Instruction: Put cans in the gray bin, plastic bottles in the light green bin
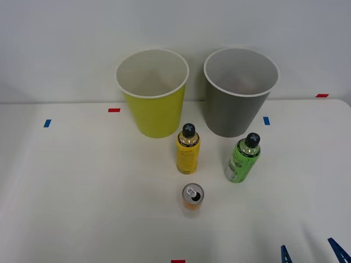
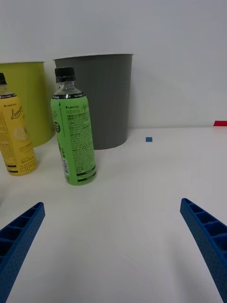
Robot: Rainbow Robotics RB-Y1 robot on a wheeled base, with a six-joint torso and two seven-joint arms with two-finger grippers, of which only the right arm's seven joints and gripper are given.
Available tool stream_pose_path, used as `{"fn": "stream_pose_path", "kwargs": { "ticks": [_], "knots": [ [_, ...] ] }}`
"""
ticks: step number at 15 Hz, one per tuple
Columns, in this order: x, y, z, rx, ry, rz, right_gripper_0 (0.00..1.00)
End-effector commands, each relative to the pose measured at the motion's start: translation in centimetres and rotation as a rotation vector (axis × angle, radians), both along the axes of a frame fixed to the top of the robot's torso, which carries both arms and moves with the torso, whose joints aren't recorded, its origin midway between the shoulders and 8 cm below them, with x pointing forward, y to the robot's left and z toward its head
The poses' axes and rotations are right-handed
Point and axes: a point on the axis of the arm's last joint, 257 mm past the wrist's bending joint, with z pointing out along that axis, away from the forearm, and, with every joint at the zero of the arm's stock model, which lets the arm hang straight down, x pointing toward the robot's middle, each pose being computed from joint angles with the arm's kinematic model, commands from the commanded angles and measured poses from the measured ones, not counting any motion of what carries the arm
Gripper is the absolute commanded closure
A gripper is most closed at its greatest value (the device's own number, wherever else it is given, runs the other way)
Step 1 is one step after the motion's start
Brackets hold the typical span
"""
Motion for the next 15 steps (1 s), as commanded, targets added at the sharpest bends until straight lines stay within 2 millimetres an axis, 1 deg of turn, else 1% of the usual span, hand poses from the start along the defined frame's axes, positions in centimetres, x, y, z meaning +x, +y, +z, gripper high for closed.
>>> {"fn": "stream_pose_path", "kwargs": {
  "ticks": [1,15],
  "knots": [
    [0.00,0.00,0.00,0.000,0.000,0.000,0.00],
    [0.00,0.00,0.00,0.000,0.000,0.000,0.00]
  ]
}}
